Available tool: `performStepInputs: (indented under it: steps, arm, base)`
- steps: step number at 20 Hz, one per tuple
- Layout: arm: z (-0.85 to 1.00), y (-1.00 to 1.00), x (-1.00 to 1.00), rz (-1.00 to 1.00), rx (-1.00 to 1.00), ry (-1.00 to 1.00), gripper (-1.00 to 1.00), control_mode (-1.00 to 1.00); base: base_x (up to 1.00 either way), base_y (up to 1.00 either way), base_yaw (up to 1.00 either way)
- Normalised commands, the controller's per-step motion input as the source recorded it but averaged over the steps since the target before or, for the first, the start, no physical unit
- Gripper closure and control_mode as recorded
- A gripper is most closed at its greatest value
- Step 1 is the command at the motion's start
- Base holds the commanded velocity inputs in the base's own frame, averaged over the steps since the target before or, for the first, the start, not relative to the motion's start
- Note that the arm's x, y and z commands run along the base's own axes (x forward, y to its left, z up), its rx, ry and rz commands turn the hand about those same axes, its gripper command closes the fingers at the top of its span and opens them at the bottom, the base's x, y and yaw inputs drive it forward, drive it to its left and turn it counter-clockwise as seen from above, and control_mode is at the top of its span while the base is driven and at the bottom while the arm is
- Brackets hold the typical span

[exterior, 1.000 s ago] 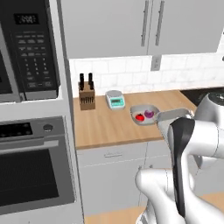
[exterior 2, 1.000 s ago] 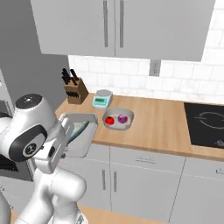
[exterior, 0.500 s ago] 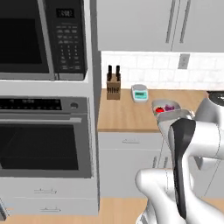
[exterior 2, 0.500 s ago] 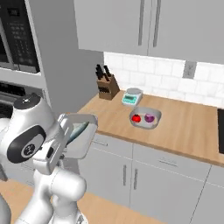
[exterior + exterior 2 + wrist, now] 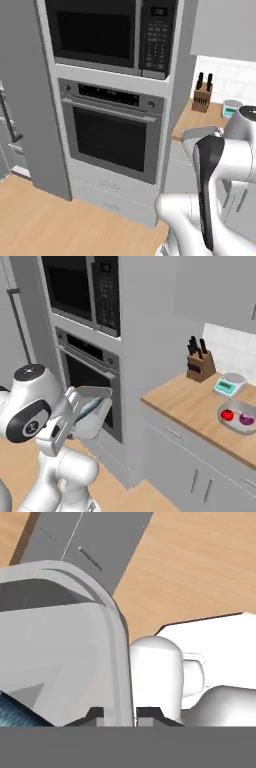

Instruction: Take the meat container that has the fish and place it on the second highest rack of the freezer. Then take the vegetable container that has the onion and tomato and place it on the highest rack of the freezer.

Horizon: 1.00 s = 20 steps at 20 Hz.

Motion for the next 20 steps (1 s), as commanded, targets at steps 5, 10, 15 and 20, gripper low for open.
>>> performStepInputs:
  steps: [5, 10, 15, 20]
  arm:
    - [0.00, 0.00, 0.00, 0.00, 0.00, 0.00, 1.00, 1.00]
    - [0.00, 0.00, 0.00, 0.00, 0.00, 0.00, 1.00, 1.00]
    - [0.00, 0.00, 0.00, 0.00, 0.00, 0.00, 1.00, 1.00]
    - [0.00, 0.00, 0.00, 0.00, 0.00, 0.00, 1.00, 1.00]
  base:
    - [0.05, 0.72, 0.75]
    - [0.57, 0.79, 0.56]
    - [1.00, 0.67, 0.42]
    - [1.00, 0.60, 0.37]
